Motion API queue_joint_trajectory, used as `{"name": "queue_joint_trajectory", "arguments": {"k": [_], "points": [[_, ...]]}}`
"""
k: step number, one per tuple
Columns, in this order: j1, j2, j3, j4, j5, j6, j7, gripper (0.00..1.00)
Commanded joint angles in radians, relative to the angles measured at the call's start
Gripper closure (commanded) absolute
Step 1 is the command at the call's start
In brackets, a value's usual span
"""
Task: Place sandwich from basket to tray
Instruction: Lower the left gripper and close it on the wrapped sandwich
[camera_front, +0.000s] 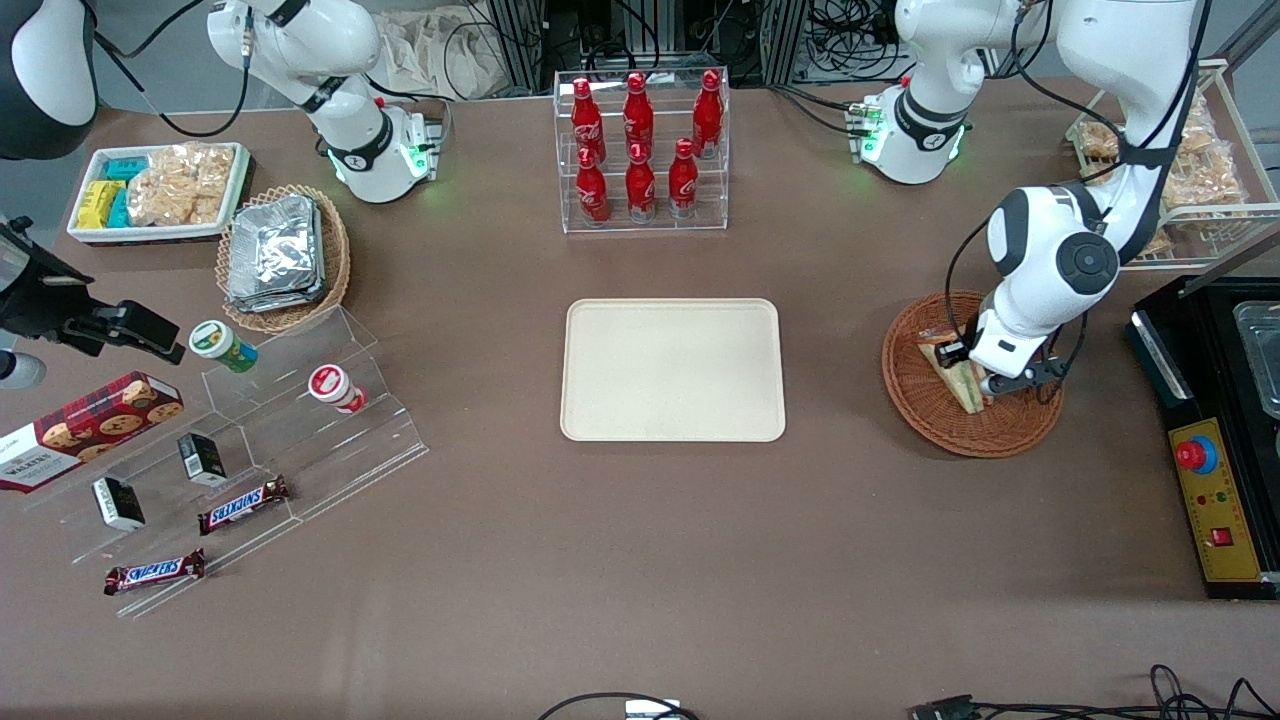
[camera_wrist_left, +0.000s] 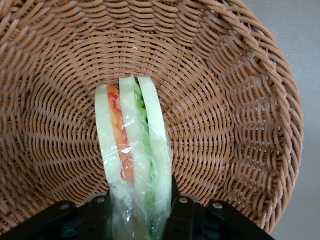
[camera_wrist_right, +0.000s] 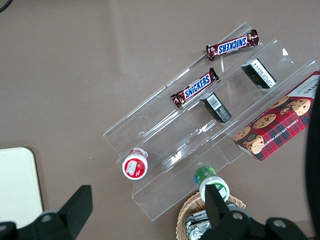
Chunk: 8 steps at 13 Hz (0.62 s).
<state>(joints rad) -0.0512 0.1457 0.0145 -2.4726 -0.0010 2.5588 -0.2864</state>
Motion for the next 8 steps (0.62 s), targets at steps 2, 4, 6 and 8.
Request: {"name": "queue_joint_trajectory", "arguments": {"k": [2,4,6,8], "points": [[-0.006,-0.037,0.004,-0.002,-0.008,-0.023,0.016,1.00],[-0.006,-0.137,0.004,0.020,-0.008,-0.154,0.019,0.98],[-0.007,-0.236,0.004,0.079,-0.010,-0.341,0.021,0.98],[-0.009,-0.305,0.002,0.211,-0.011,-0.579,0.032,0.99]]}}
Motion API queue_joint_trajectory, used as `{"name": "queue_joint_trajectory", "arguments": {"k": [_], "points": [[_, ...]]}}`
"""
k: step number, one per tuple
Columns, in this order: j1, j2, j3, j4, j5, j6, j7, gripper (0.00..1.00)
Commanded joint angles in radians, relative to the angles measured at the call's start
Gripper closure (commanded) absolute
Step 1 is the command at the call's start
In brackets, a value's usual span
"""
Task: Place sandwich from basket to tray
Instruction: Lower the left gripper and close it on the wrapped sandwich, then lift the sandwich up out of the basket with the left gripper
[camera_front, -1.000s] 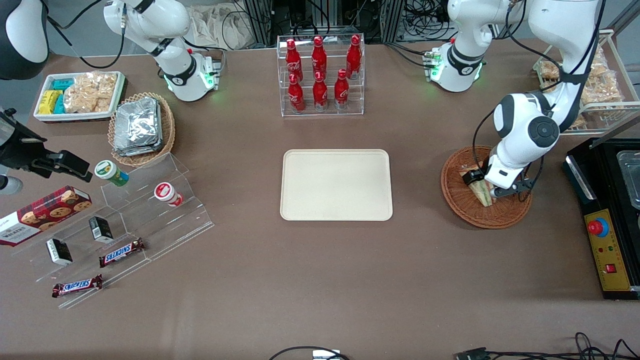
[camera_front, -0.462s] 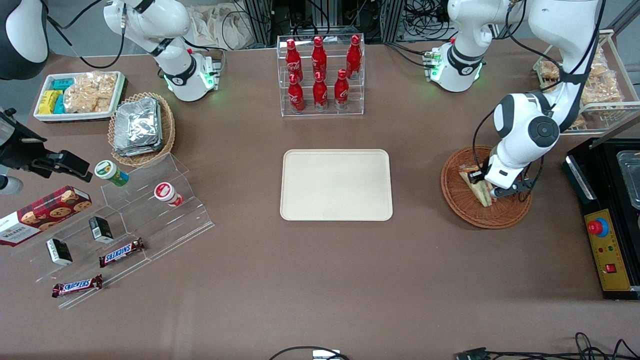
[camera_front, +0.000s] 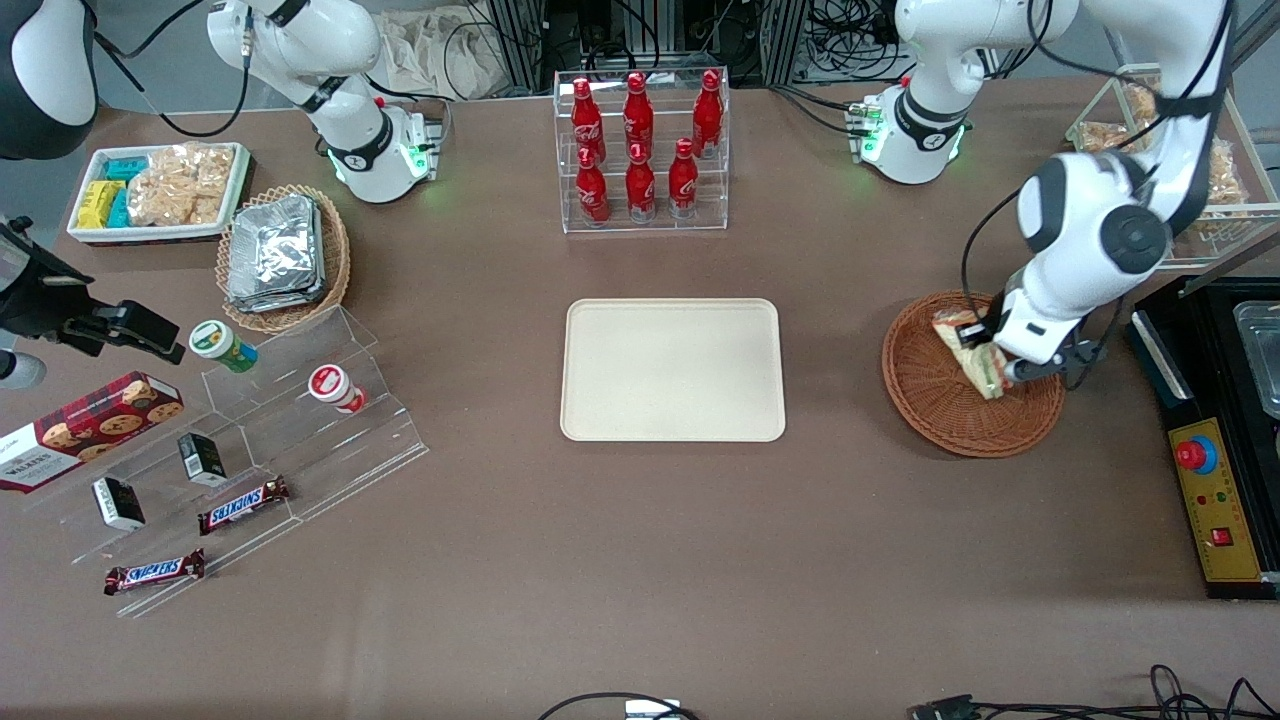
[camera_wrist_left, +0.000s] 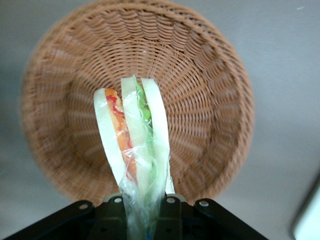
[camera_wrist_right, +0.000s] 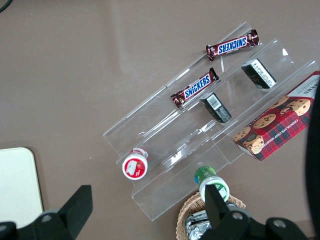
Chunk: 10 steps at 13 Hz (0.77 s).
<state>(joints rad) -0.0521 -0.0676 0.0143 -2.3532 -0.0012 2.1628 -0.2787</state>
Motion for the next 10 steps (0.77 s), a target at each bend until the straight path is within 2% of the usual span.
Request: {"name": "queue_joint_trajectory", "arguments": {"k": [1,2,4,7,10], "points": [[-0.009,-0.098,0.003,0.200,-0.013,-0.321,0.036,0.99],[-0.009,-0.087,0.001,0.313,-0.016,-0.442,0.038,0.99],[-0.014,-0.078,-0.001,0.461,-0.022,-0.573,0.039,0.99],[-0.023,-0.074,-0.008,0.560,-0.022,-0.632,0.101,0.99],[-0.025,-0.006,-0.082,0.717,-0.022,-0.722,0.087,0.99]]}}
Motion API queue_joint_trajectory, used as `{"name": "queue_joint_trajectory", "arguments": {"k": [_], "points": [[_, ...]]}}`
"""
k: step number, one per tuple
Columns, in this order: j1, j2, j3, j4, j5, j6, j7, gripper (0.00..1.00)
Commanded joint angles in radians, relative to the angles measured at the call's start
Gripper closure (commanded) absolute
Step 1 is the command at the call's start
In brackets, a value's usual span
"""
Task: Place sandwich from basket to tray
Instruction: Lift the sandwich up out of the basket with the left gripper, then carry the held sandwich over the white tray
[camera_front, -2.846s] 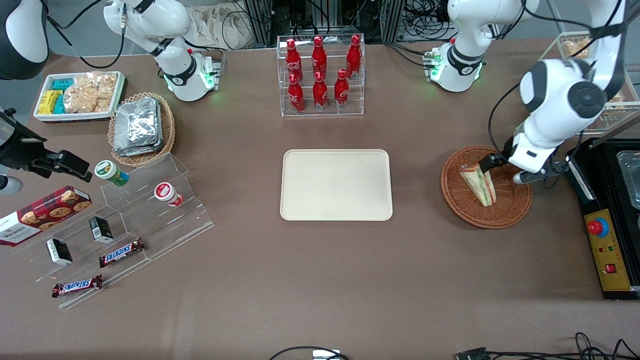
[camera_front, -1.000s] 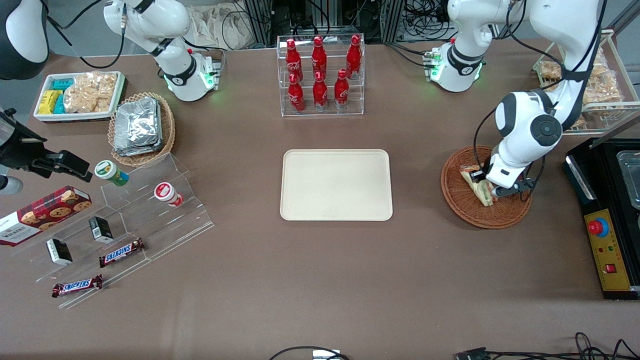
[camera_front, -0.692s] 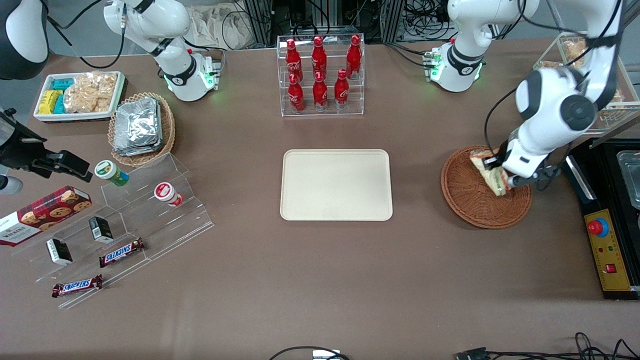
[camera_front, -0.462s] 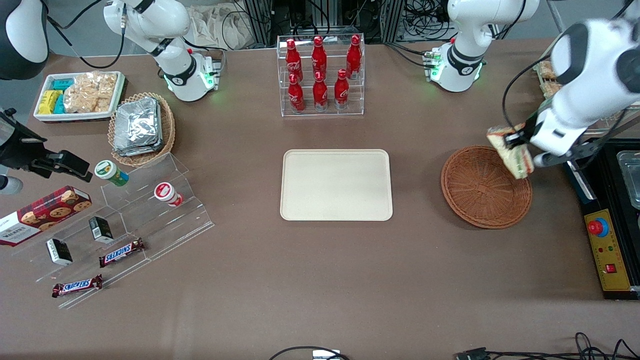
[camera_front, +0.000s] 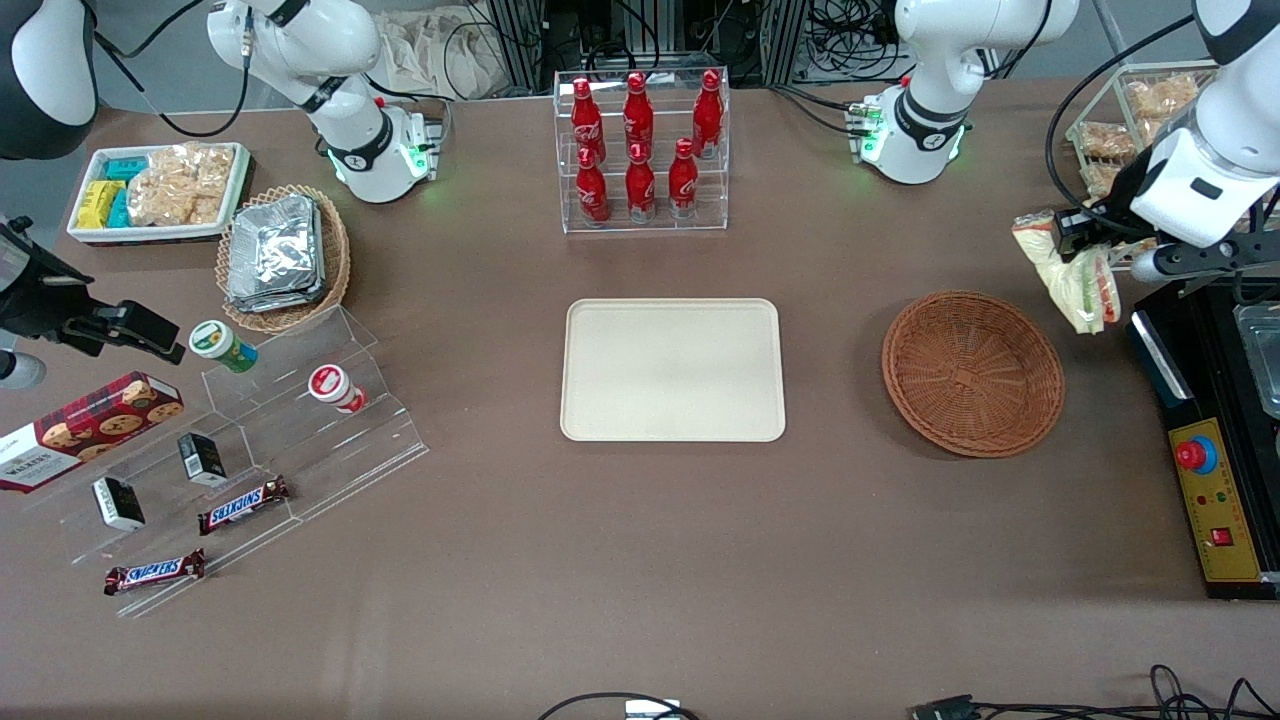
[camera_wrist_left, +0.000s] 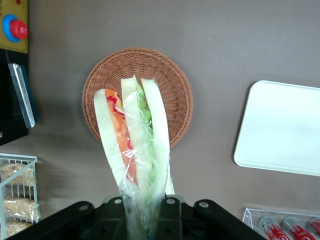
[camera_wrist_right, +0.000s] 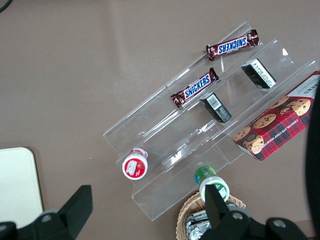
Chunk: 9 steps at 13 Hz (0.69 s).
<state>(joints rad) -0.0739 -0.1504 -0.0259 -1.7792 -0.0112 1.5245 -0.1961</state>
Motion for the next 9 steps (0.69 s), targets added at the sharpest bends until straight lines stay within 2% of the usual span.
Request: {"name": "queue_joint_trajectory", "arguments": {"k": [1,4,5,7,9], "points": [[-0.004,0.100,-0.101,0.202,-0.021,-0.119,-0.009,0.99],[-0.009,0.133,-0.286,0.227,-0.023,-0.129,-0.198,0.98],[-0.010,0.168,-0.366,0.237,-0.021,-0.126,-0.262,0.98],[-0.012,0.289,-0.524,0.349,-0.009,-0.121,-0.421,0.98],[-0.012,0.373,-0.619,0.397,0.071,-0.109,-0.474,0.98]]}}
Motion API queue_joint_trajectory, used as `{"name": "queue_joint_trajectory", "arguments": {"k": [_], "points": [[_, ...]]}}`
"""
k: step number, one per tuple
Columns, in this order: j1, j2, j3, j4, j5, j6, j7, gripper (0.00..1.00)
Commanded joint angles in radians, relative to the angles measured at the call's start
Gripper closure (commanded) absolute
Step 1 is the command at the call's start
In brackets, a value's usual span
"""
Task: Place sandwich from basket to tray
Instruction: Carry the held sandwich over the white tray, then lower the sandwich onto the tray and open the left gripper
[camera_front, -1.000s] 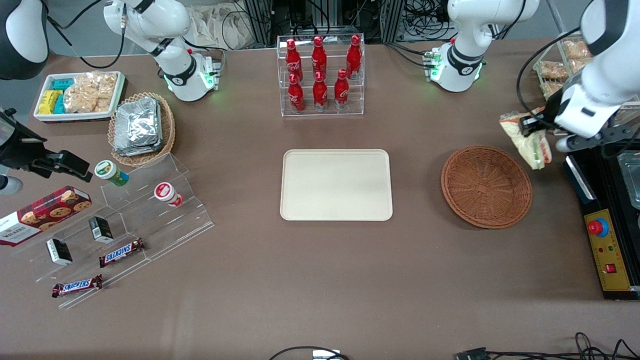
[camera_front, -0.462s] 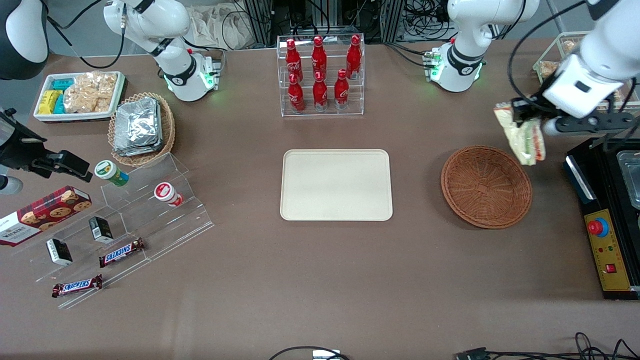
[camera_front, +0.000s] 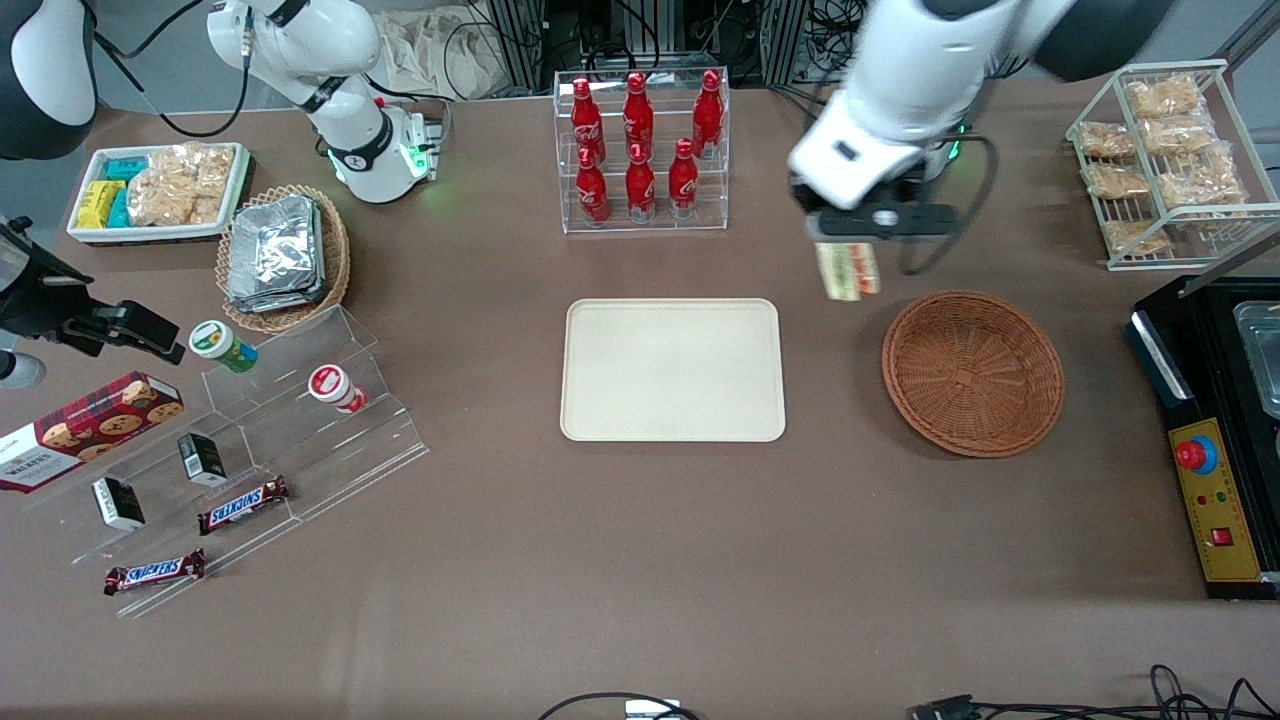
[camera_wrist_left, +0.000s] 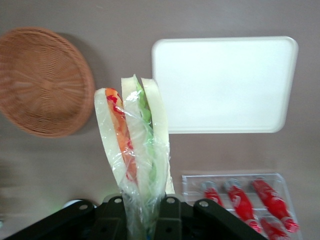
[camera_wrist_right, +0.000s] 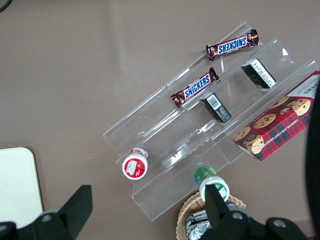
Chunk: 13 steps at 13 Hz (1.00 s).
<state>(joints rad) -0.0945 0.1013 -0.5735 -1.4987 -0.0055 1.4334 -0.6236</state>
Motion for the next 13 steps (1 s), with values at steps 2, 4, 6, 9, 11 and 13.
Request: {"name": "queue_joint_trajectory", "arguments": {"k": [2,4,6,9,11,13], "points": [[0.007,0.143,-0.092,0.076,0.082,0.047,-0.047,0.98],[0.006,0.140,-0.094,-0.021,0.082,0.132,-0.047,0.98],[0.012,0.135,-0.092,-0.169,0.084,0.293,-0.047,0.98],[0.013,0.176,-0.091,-0.354,0.111,0.529,-0.045,0.99],[0.016,0.234,-0.085,-0.426,0.145,0.643,-0.019,1.00],[0.018,0.291,-0.080,-0.452,0.214,0.714,-0.018,1.00]]}}
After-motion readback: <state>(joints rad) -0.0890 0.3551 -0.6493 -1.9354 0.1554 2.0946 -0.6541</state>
